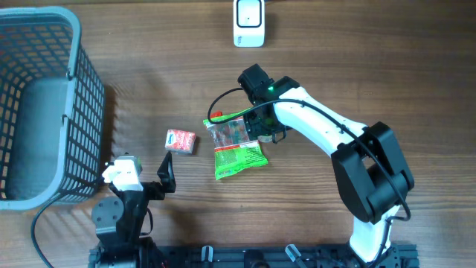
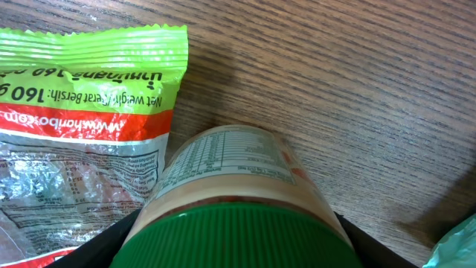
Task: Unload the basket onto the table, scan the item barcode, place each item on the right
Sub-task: 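Carry the jar to the scanner and hold it in front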
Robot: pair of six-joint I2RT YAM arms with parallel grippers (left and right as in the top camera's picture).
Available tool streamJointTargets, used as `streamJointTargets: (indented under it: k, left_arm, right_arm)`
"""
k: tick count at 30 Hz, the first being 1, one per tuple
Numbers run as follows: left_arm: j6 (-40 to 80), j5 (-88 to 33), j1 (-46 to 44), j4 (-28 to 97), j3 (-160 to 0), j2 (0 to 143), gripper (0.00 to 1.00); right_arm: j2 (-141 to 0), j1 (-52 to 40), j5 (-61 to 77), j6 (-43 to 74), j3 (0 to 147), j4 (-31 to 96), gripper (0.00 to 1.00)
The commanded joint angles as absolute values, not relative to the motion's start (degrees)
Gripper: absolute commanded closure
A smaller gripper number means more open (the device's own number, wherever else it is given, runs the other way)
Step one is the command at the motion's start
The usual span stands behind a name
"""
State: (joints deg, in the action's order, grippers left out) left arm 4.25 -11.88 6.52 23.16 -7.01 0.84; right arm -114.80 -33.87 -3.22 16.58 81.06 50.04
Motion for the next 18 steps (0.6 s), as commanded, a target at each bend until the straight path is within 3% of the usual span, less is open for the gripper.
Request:
streamJointTargets:
  k: [1,5,12,18]
  left_arm:
    - [5.0,-12.0,6.5,23.0,-6.9,0.5,0.00]
    - [5.0,-12.0,6.5,23.0,-6.9,0.5,0.00]
    - [5.0,-12.0,6.5,23.0,-6.9,0.5,0.00]
    - [5.0,-12.0,6.5,23.0,-6.9,0.5,0.00]
  right_arm:
    - [-116.1,-33.8,-2.9,15.4,82.3,51.1,0.34]
    - [-116.1,-33.8,-2.9,15.0,87.5,57.8,0.47]
    - [-115.9,-33.8,1.4,18.2,114.2,79.0,0.47]
    - [-115.5,-33.8,2.8,19.6,116.5,83.7,0.46]
